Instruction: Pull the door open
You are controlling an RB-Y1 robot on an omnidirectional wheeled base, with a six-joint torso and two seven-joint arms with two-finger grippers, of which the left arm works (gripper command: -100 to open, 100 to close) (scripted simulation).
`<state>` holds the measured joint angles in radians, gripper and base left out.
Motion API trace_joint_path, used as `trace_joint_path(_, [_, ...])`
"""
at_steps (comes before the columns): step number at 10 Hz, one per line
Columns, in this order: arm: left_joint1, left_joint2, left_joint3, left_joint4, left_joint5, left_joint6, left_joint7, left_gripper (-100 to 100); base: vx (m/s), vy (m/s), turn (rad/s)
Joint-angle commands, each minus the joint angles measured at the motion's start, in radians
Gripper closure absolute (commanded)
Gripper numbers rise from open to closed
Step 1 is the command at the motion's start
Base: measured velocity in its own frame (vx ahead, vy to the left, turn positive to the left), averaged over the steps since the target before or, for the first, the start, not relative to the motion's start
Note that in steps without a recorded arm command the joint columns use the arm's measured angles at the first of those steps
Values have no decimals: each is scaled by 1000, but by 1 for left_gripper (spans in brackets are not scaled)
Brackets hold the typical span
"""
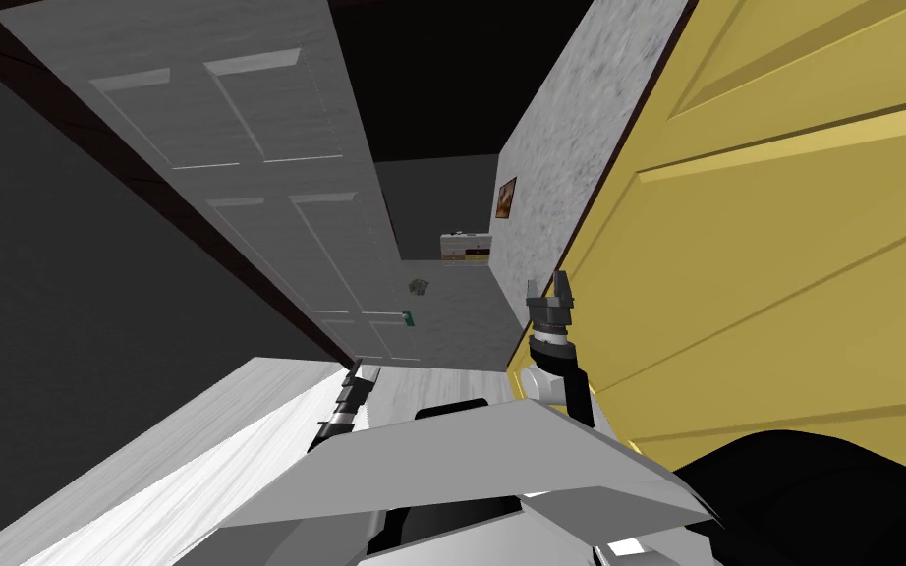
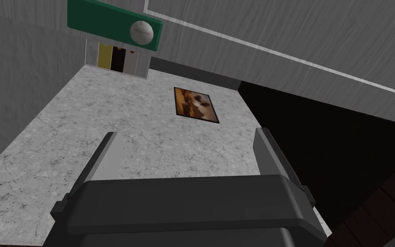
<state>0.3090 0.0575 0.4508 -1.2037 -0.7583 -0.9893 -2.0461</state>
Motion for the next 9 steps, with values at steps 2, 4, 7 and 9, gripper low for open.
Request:
trace_joint_path(2, [-4,-7,15,32,-20,-22,-73,-100,103,-2,-27])
trace_joint_path(4, [-9,-12,26,58,-35,-37,-127,-100,101,2,-26])
trace_joint_path(7, [-15,-20,39,89,-54,-55,-192,-100,103,-12,-20])
trace_joint_path(9, [-19,-25,47,109,-66,-67,-236,-100,87,2,-20])
